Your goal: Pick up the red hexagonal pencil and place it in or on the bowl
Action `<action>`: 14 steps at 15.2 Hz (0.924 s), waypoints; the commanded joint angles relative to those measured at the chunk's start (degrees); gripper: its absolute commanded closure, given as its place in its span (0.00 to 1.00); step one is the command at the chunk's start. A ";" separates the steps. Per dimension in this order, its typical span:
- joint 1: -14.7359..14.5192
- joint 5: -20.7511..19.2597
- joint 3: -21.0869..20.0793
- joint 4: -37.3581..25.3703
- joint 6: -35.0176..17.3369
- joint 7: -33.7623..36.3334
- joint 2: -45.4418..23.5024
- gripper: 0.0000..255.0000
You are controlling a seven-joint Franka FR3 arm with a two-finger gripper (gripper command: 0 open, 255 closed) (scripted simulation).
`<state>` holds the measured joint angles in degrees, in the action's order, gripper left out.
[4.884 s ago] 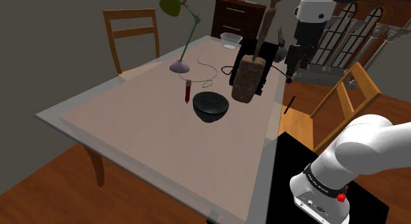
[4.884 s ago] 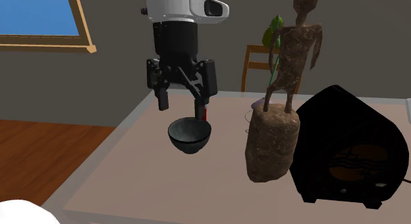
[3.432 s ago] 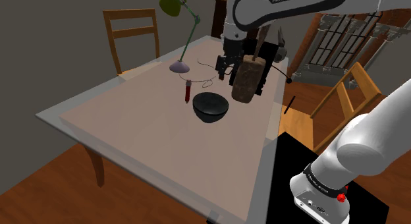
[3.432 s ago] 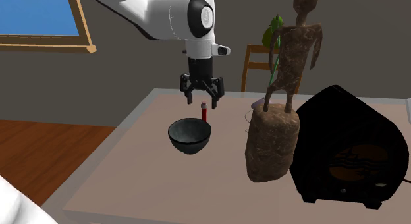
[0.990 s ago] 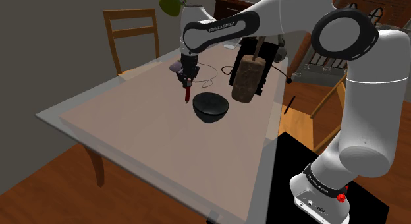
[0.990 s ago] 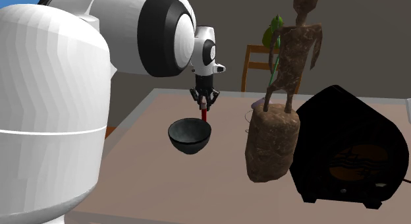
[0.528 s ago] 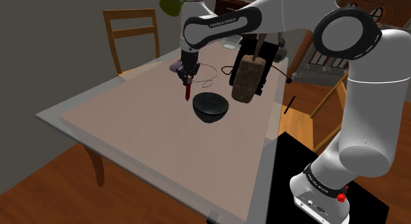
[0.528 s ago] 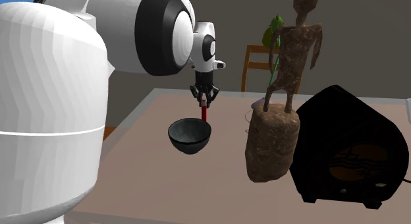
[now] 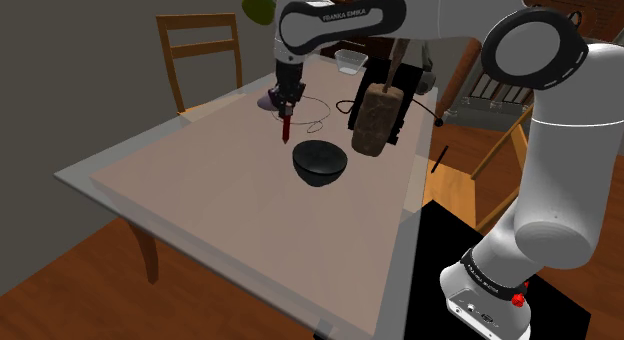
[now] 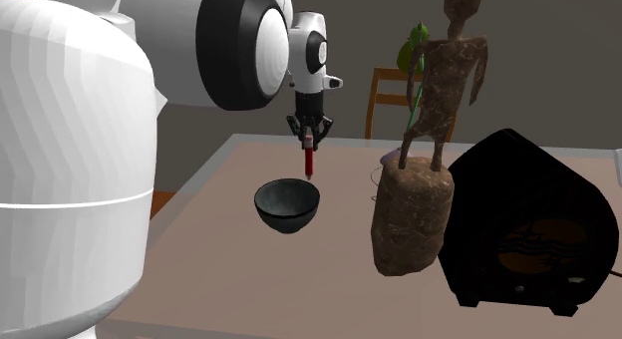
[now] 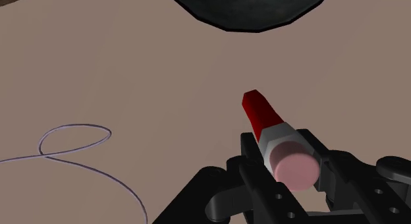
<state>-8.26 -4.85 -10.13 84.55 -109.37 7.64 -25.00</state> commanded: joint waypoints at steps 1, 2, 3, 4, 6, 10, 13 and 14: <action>-0.07 0.06 -0.05 -1.20 1.46 0.01 0.24 1.00; -0.08 0.09 -0.07 -1.82 2.18 -0.02 0.35 1.00; -0.10 0.12 -0.08 -2.45 2.90 -0.05 0.44 1.00; -0.12 0.14 -0.10 -3.11 3.63 -0.07 0.52 1.00; -0.17 0.18 -0.12 -4.48 5.12 -0.12 0.63 1.00; -0.29 0.23 -0.17 -7.49 8.17 -0.21 0.68 1.00; -0.41 0.23 -0.19 -10.02 10.56 -0.26 0.54 1.00; -0.46 0.22 -0.20 -10.92 11.37 -0.28 0.45 1.00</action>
<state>-8.70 -4.63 -10.33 74.49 -98.82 7.39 -24.49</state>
